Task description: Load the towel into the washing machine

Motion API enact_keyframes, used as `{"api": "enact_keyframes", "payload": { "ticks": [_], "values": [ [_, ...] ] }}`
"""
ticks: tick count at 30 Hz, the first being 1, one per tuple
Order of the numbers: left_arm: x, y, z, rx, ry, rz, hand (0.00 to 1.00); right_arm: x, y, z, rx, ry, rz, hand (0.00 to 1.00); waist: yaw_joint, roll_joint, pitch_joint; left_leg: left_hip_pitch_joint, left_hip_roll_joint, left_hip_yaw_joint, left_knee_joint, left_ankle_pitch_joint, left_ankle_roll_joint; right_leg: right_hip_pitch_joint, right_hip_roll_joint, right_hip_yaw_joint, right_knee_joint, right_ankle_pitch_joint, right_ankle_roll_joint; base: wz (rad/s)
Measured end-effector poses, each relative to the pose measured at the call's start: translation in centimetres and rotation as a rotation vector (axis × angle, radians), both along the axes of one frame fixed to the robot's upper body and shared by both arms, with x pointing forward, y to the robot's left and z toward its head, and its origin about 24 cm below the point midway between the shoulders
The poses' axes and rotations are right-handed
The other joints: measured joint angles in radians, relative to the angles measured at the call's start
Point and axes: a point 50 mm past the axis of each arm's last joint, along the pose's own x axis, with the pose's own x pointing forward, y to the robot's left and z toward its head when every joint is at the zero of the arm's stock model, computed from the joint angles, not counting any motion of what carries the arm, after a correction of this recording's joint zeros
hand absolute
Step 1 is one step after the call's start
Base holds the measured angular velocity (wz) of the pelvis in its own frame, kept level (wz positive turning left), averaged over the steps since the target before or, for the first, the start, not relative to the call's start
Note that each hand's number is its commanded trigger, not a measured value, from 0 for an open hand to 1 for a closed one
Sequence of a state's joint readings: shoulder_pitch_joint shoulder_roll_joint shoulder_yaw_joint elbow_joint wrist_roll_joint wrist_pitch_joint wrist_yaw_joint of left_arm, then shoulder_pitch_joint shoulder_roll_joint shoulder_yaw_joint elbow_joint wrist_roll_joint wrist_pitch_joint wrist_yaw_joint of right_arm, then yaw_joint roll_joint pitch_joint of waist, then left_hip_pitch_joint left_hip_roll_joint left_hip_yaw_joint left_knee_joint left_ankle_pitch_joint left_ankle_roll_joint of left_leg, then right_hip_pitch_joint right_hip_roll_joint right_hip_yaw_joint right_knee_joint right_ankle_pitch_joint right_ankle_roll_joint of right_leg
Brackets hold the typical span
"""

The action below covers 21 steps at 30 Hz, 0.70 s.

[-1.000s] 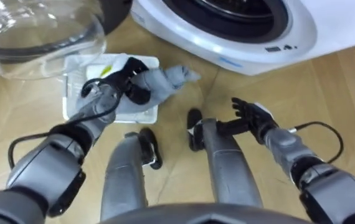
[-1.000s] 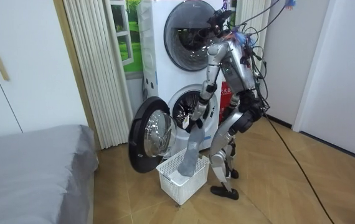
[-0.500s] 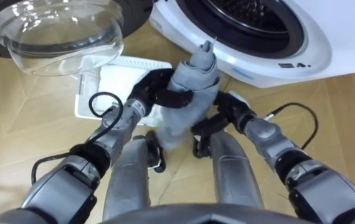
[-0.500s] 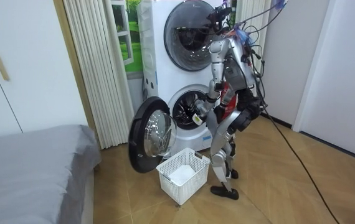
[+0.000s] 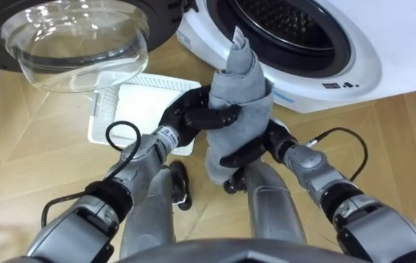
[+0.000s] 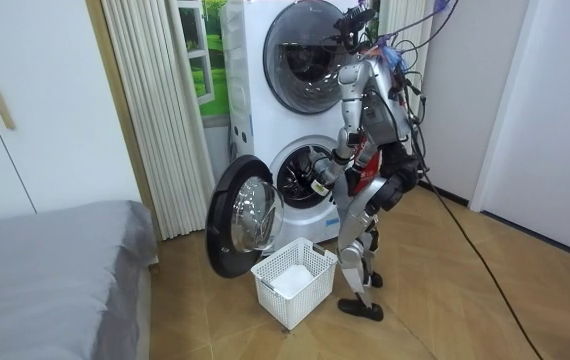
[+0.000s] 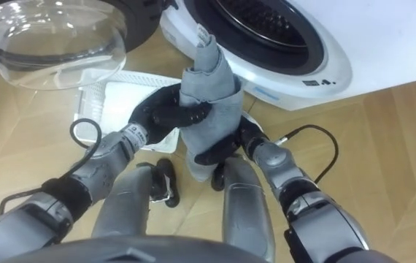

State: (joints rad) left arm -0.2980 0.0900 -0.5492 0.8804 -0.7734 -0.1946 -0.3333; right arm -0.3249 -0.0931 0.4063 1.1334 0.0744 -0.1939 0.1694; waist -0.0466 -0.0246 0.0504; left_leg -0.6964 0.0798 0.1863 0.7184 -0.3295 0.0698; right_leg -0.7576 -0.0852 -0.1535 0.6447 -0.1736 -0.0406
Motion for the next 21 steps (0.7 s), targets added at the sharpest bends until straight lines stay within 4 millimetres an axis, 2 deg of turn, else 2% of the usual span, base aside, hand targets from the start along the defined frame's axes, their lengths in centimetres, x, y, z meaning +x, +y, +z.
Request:
{"api": "enact_keyframes", "payload": {
  "ticks": [2, 3, 4, 10, 15, 21],
  "values": [
    [0.01, 0.03, 0.01, -0.038, 0.016, 0.017, 1.00, 0.01, 0.13, 0.00, 0.010, 0.005, 0.001, 0.00, -0.003, 0.000, -0.0001, 0.000, 0.000, 0.000, 0.000, 0.000, 0.000, 0.001, -0.001, -0.003, 0.001, 0.000, 0.000, 0.00],
    [0.04, 0.04, 0.03, -0.065, 0.027, 0.028, 1.00, 0.03, 0.16, 0.01, 0.015, 0.007, -0.005, 0.71, -0.004, -0.001, -0.0001, 0.000, 0.000, 0.000, 0.001, 0.000, 0.000, 0.001, -0.001, -0.003, 0.000, 0.000, 0.000, 0.00],
    [0.08, 0.04, 0.04, -0.101, 0.044, 0.041, 1.00, -0.02, 0.15, -0.05, 0.016, 0.015, -0.005, 1.00, -0.004, -0.001, -0.0001, 0.001, 0.001, -0.001, 0.001, 0.000, 0.000, 0.003, -0.001, -0.006, -0.002, 0.000, 0.000, 0.00],
    [0.46, -0.04, 0.51, -0.266, 0.075, 0.112, 1.00, -0.33, 0.53, -0.35, 0.036, 0.053, -0.017, 1.00, -0.005, -0.002, -0.0007, 0.001, 0.002, -0.005, 0.001, 0.000, 0.000, 0.008, -0.001, -0.012, -0.007, 0.002, -0.001, 0.01],
    [0.75, -0.03, 0.94, -0.313, 0.068, 0.138, 1.00, -0.24, 0.89, -0.28, 0.052, 0.051, -0.019, 1.00, 0.003, -0.001, -0.0008, 0.001, 0.017, -0.008, 0.000, -0.001, -0.003, 0.022, 0.017, -0.018, -0.041, 0.018, -0.004, -0.04],
    [0.72, -0.37, 0.95, -0.339, 0.087, 0.141, 1.00, -0.38, 0.62, -0.39, 0.059, 0.064, -0.023, 1.00, 0.003, 0.000, -0.0015, 0.001, 0.015, -0.010, -0.008, 0.000, -0.004, 0.024, 0.017, -0.022, -0.046, 0.018, -0.004, 0.01]
  ]
}}
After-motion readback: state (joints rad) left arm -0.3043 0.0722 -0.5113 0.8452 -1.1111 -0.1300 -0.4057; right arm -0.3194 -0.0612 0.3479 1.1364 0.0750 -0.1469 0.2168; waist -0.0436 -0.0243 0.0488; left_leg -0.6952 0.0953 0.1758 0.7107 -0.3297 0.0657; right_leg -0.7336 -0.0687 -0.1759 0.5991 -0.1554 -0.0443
